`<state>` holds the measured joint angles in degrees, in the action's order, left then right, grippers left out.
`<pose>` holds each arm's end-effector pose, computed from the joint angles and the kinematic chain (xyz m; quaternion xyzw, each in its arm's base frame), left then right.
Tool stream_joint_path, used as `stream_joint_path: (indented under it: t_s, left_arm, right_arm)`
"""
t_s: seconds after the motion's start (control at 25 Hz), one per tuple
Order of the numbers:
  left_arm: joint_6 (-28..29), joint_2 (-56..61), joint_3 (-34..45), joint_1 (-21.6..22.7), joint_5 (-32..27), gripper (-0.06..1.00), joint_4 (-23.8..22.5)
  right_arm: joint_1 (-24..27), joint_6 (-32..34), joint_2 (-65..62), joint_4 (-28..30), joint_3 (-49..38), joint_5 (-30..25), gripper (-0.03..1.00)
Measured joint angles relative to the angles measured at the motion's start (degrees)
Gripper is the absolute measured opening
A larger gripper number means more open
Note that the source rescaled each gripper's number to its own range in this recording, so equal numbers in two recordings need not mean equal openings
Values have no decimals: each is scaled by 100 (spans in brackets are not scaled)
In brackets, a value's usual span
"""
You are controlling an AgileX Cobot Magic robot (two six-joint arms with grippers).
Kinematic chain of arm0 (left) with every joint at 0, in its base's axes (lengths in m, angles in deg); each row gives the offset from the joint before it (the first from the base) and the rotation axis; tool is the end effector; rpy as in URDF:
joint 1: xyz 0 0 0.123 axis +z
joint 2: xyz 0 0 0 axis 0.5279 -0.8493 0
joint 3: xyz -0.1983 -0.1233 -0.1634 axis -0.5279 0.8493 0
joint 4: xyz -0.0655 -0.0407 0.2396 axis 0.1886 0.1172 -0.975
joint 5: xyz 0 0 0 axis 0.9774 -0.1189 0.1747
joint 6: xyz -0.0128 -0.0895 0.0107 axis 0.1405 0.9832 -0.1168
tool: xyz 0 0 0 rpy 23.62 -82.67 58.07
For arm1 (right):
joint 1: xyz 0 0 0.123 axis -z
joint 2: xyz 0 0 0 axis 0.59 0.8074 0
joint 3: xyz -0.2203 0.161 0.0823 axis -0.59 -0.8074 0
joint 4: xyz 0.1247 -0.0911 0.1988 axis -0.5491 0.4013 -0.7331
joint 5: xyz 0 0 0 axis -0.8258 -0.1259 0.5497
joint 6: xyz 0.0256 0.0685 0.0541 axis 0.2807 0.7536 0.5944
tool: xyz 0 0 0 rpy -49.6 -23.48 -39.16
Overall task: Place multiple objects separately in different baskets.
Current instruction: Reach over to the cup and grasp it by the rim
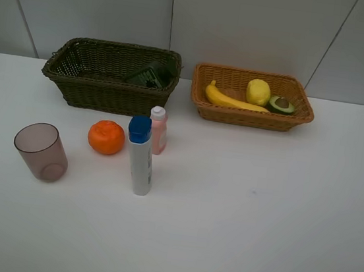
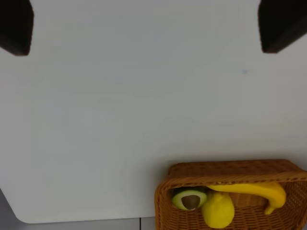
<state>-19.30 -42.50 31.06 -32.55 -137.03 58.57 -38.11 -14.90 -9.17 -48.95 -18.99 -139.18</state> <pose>0.0017 -0.0094 0.2535 0.0533 0.8739 -0.0349 0.4819 -0.0165 -0.0077 0.2870 0.0075 0.8588 -0.0243 0.5116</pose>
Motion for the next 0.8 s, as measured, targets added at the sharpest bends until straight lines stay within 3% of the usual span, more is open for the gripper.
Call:
stream_joint_path:
  t_s: [0.4,0.56,0.8]
  left_arm:
    - [0,0,0,0,0,100,0]
    - [0,0,0,0,0,100,0]
    - [0,0,0,0,0,100,0]
  right_arm:
    - [0,-549,0,-317,-47,132,98]
    - [0,-575,-6,-342,-232,513,98]
    - [0,-575,-6,-342,-251,536,98]
